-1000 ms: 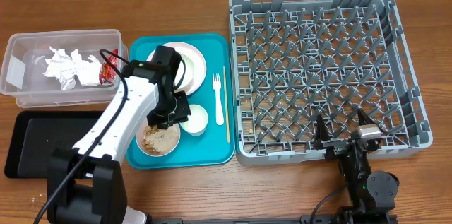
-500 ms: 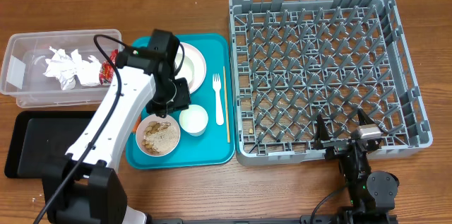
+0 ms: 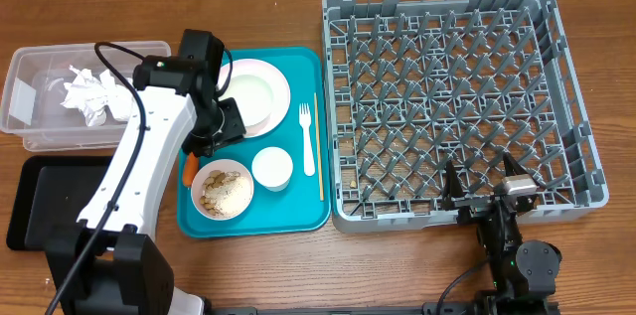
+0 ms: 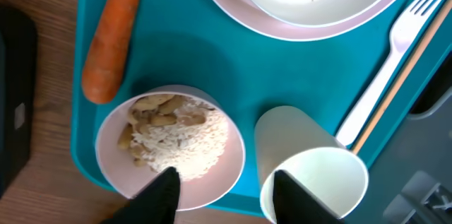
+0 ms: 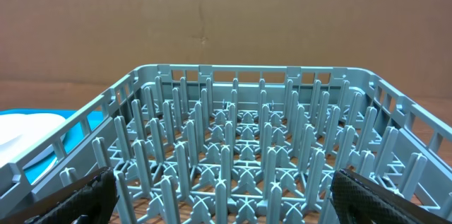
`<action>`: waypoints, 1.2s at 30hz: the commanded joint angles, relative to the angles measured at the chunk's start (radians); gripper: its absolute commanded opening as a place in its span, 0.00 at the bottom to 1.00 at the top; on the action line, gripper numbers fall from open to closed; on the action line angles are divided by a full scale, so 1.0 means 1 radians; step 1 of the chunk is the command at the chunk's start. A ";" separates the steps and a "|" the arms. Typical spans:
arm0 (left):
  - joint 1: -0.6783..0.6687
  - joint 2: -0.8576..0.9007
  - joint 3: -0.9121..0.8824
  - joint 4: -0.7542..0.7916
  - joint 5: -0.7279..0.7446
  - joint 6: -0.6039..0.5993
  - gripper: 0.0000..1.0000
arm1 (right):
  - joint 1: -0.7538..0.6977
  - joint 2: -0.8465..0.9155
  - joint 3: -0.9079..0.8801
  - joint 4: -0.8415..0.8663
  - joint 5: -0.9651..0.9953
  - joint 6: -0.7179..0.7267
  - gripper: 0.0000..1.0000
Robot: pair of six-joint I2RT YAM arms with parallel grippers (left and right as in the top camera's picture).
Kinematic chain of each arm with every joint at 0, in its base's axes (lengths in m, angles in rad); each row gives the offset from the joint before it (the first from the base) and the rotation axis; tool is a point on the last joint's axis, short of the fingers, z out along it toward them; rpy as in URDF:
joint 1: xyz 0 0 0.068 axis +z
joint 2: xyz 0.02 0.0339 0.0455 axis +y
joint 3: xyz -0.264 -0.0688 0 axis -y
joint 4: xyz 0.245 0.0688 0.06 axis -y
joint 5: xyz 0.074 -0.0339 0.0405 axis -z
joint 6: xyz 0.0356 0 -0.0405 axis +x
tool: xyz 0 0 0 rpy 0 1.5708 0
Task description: Sort waste into correct bins and load items into the dishwasher
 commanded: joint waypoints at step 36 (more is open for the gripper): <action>-0.055 -0.002 -0.158 0.135 -0.049 -0.097 0.41 | -0.004 -0.010 -0.011 0.004 0.003 0.003 1.00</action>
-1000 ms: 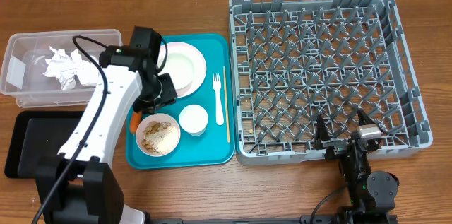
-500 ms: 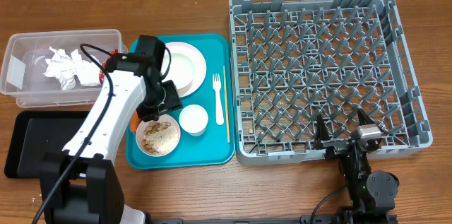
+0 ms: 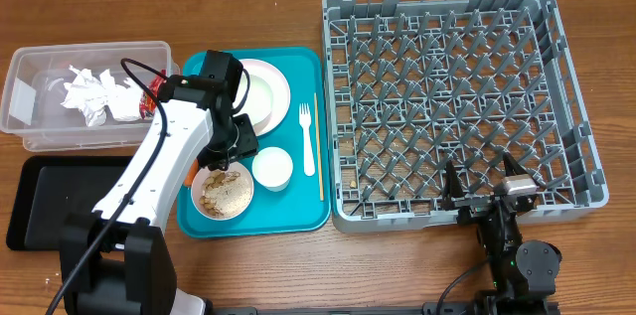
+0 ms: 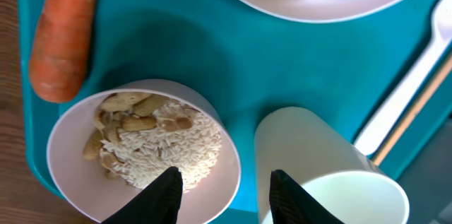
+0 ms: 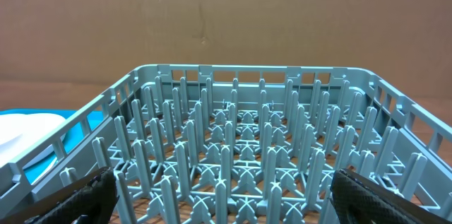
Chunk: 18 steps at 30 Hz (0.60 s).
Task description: Sort waste into correct bins and load items into the dishwasher
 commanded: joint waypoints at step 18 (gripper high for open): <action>-0.019 -0.001 -0.142 0.134 -0.036 -0.111 0.41 | -0.003 -0.010 -0.011 0.005 0.003 0.003 1.00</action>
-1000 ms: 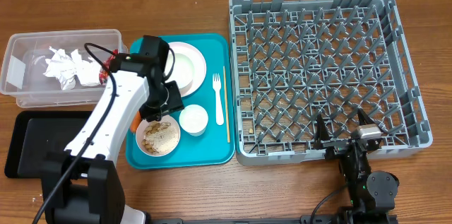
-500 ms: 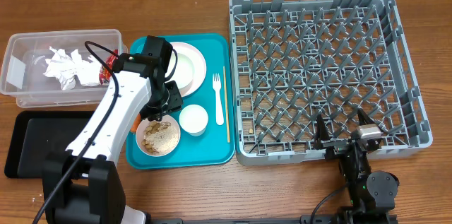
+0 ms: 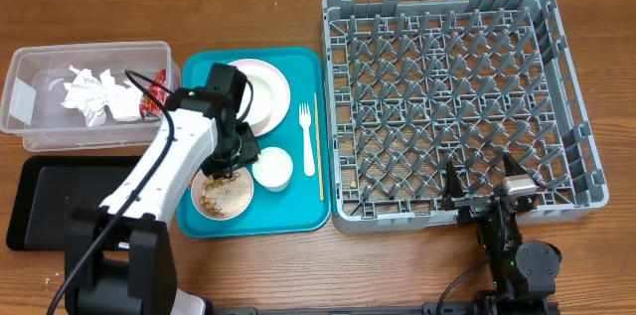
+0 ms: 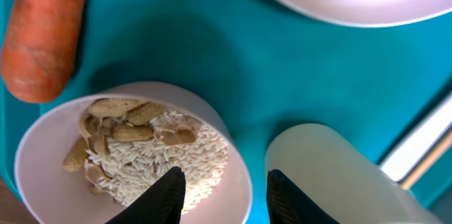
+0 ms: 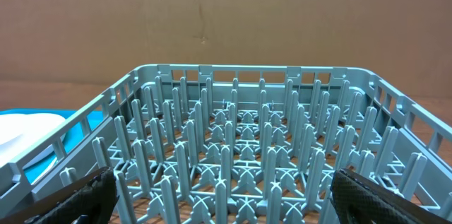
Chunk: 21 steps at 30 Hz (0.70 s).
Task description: Sort waste into correct bins and load items into the dishwasher
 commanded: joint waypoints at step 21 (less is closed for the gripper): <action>-0.006 -0.002 -0.099 0.085 0.047 -0.053 0.37 | -0.003 -0.010 -0.011 0.004 0.003 0.003 1.00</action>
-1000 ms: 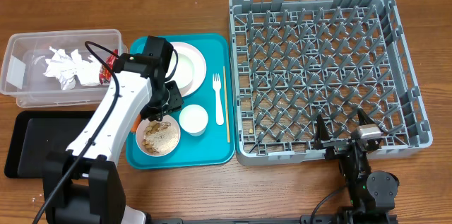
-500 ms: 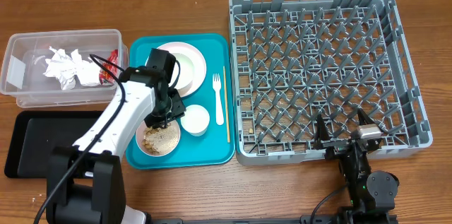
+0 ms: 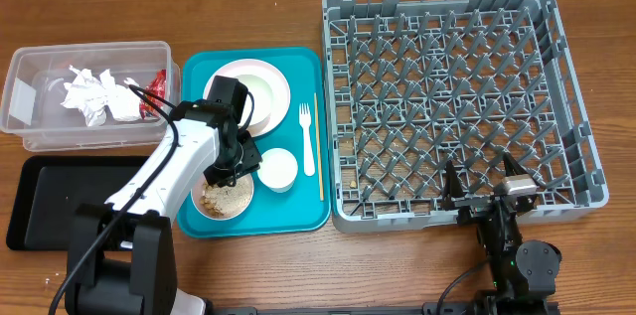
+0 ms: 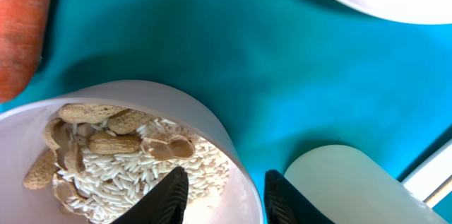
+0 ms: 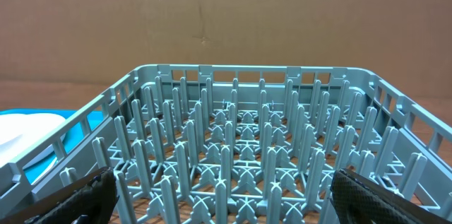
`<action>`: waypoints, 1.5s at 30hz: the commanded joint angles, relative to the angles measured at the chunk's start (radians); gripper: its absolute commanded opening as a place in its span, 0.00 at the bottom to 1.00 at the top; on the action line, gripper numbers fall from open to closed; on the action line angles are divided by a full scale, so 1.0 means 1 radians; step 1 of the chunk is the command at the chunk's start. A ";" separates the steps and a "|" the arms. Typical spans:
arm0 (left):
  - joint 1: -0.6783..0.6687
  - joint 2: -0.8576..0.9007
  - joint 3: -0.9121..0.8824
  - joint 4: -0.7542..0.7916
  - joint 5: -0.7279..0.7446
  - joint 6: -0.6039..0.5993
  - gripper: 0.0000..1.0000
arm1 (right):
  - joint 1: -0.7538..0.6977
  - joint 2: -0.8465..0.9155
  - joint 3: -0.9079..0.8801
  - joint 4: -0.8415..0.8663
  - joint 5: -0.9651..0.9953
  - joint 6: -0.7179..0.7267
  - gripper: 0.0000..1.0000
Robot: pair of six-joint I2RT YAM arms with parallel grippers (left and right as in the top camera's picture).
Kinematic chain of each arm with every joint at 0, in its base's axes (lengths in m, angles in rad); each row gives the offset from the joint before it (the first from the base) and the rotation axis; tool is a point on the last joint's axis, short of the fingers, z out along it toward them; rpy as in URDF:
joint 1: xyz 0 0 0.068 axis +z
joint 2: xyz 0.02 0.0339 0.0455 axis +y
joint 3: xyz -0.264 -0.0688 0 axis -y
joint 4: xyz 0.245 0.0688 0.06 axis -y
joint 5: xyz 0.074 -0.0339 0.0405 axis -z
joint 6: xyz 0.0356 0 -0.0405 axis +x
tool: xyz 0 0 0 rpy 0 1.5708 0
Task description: Sort waste into correct bins and load items into the dishwasher
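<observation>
A pink bowl of rice and peanuts [image 4: 127,146] stands at the front left of the teal tray [image 3: 298,211]. My left gripper [image 4: 226,199] is open and low over the bowl's right rim: one finger is above the rice, the other outside, next to the white cup [image 4: 353,185]. In the overhead view the left gripper [image 3: 232,168] covers part of the bowl [image 3: 221,201], with the cup [image 3: 277,168] at its right. The carrot [image 4: 21,33] lies at the tray's left edge. My right gripper [image 5: 226,199] is open at the near side of the grey dish rack [image 3: 457,96].
On the tray are also a white plate [image 3: 256,91], a white fork [image 3: 306,138] and a wooden chopstick [image 3: 318,146]. A clear bin [image 3: 40,106] holding crumpled paper and a red wrapper sits at the left. A black tray [image 3: 50,201] lies in front of the bin.
My left gripper is now closer to the bowl, and the bowl's right rim fills the gap between its open fingers. The right arm has not moved.
My left gripper was open well above the tray, with the carrot, bowl, cup and plate all in its view. At each later moment it was lower and nearer the bowl's right rim. Now it straddles that rim. The right gripper has stayed open at the rack.
</observation>
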 commanded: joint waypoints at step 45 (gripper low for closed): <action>-0.006 -0.002 -0.009 -0.048 0.015 -0.013 0.22 | -0.003 -0.010 -0.011 0.004 0.003 0.003 1.00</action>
